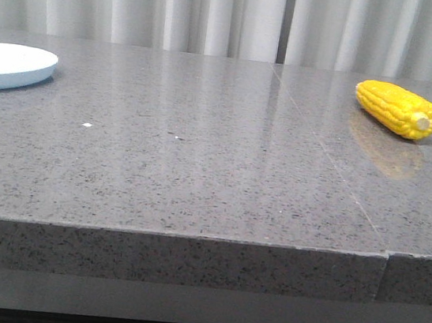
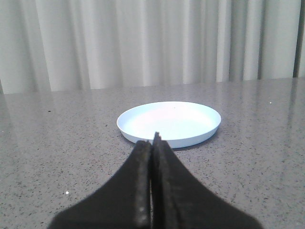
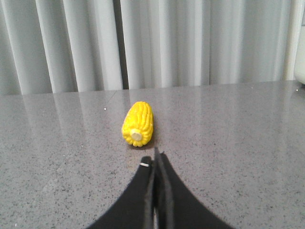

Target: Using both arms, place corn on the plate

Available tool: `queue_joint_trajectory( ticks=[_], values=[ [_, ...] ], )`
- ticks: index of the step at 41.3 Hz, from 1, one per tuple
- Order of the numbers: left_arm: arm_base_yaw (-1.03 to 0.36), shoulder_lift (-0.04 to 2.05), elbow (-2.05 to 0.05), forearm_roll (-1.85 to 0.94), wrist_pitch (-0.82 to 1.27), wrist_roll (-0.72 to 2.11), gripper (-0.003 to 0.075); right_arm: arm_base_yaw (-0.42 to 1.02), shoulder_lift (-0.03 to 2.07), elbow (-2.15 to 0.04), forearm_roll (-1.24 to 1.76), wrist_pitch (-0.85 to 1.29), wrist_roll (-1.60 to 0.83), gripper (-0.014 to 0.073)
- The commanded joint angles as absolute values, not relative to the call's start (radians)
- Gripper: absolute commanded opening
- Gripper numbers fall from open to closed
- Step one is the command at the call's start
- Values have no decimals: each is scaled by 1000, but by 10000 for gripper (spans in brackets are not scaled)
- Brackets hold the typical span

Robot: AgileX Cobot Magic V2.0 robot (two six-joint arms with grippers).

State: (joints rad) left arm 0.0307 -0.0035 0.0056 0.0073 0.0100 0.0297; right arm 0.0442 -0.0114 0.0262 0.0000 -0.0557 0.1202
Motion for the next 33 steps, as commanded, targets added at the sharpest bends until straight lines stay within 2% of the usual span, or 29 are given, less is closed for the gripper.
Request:
queue_joint_trajectory(
  ticks=[1,13,27,33],
  values=[
    [30,-22,3,0,-109,20,-20,43,-23,-1,-9,-156,117,-69],
    [30,-8,-232,0,-92,20,-20,43,5,-230,-9,68,117,-69],
    [30,243,-677,0,288,20,-20,43,277,-564,-12,305,109,-69],
    [30,360,-761,0,410,20,-20,43,399,-637,-12,422,67,-69]
  ],
)
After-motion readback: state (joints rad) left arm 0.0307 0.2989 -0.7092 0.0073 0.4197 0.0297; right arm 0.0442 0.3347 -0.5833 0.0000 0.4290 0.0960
